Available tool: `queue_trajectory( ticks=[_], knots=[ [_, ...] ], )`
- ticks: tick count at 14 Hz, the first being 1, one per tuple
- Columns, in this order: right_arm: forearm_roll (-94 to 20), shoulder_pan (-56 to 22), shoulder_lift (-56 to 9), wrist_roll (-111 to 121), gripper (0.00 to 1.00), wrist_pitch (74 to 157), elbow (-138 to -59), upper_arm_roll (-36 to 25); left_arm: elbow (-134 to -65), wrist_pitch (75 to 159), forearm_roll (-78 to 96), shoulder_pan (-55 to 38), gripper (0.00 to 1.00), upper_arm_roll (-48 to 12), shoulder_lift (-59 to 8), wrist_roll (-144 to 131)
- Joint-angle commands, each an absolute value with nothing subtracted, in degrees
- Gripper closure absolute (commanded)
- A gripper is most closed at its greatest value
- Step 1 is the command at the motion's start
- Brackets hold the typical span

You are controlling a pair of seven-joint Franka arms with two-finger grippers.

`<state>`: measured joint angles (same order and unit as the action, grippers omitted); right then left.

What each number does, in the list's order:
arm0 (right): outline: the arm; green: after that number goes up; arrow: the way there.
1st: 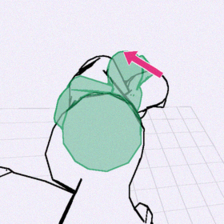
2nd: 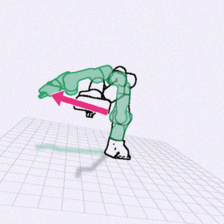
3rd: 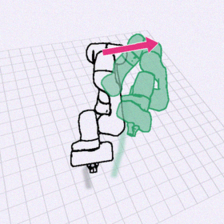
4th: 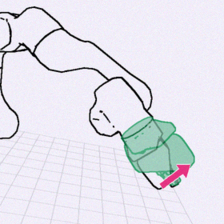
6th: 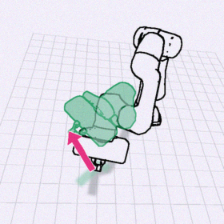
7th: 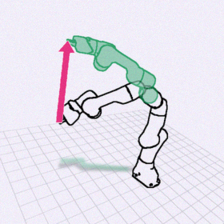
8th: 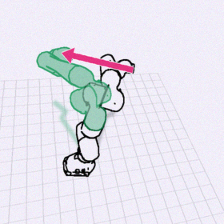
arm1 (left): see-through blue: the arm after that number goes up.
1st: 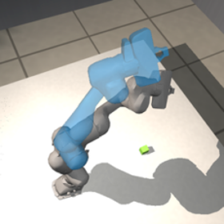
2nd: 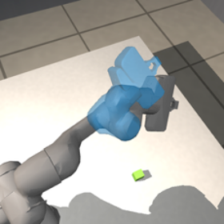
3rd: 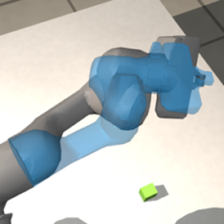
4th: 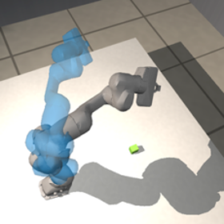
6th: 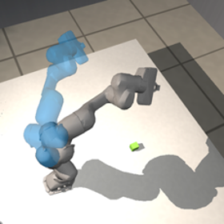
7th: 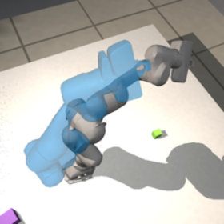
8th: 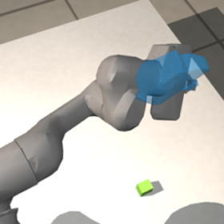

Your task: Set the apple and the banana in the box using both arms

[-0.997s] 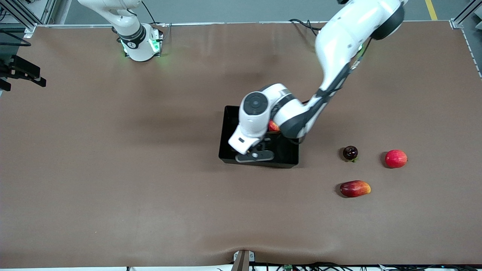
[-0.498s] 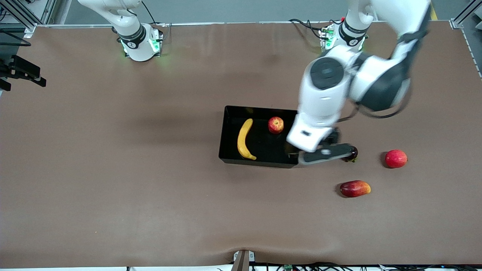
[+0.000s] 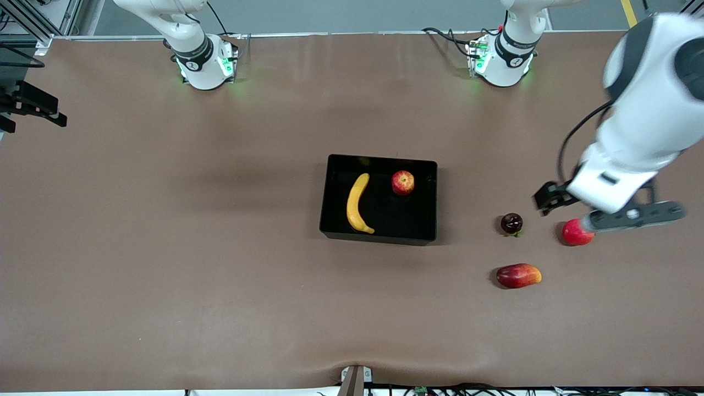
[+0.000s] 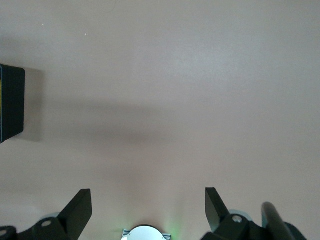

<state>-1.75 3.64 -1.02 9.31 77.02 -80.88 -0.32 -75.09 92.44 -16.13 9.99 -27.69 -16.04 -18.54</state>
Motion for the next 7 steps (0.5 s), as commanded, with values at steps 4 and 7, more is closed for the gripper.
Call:
queue_trajectory(
  ticks=[4,7],
  knots=[
    [-1.4,3.8,-0.4,8.5,0.0,76.7,-81.1,-0.1,-79.0,86.5,-9.0,18.6,0.0,-28.0,-6.4,-7.6],
    [-1.4,3.8,-0.4,8.5,0.0,76.7,-81.1,-0.1,-83.6,86.5,-6.9,20.3,0.0,-27.8,-1.0,-7.2]
  ],
)
